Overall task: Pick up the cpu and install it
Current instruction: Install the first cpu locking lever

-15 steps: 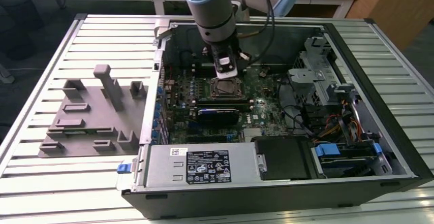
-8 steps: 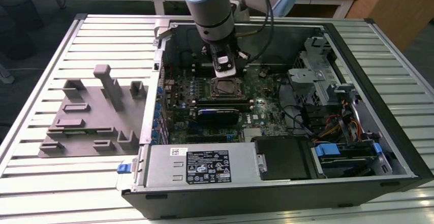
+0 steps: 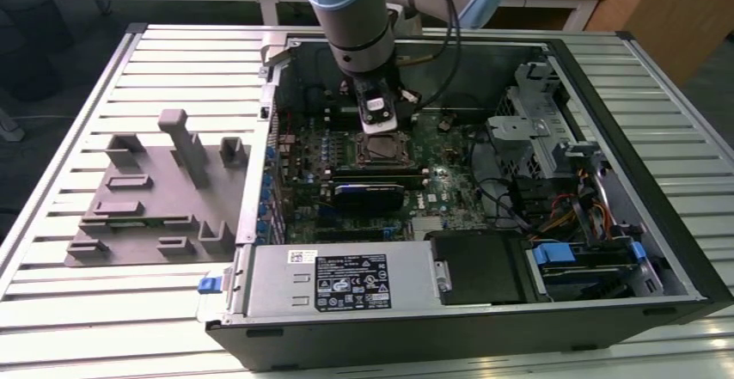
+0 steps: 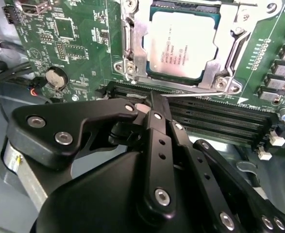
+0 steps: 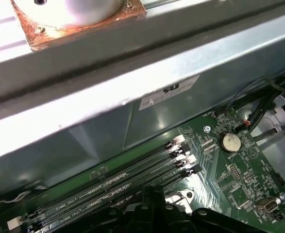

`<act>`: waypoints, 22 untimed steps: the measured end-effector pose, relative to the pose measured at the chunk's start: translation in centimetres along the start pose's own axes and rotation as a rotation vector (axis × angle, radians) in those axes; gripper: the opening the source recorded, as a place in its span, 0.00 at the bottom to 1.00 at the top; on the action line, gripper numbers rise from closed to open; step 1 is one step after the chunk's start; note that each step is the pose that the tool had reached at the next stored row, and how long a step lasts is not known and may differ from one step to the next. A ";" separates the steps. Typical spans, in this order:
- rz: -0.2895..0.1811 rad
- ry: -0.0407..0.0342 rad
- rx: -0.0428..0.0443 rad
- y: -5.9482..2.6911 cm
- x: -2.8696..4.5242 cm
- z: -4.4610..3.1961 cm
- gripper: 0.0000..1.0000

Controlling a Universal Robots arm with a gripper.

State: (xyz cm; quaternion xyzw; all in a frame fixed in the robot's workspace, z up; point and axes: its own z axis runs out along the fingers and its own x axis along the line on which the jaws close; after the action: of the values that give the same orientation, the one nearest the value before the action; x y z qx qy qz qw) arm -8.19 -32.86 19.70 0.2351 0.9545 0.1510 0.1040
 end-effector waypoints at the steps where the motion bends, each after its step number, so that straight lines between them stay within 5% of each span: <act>1: 0.000 -0.0001 0.0000 -0.04 0.02 0.12 0.11; 6: -0.001 -0.0014 0.0025 -0.18 0.07 0.51 0.11; 11: -0.005 -0.0075 0.0155 -0.26 0.10 0.73 0.11; 22: -0.005 -0.0073 0.0150 -0.28 0.05 0.95 0.11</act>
State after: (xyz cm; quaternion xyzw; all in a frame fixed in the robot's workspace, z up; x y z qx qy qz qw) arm -8.09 -32.85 18.71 0.2342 0.9558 0.1428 0.1060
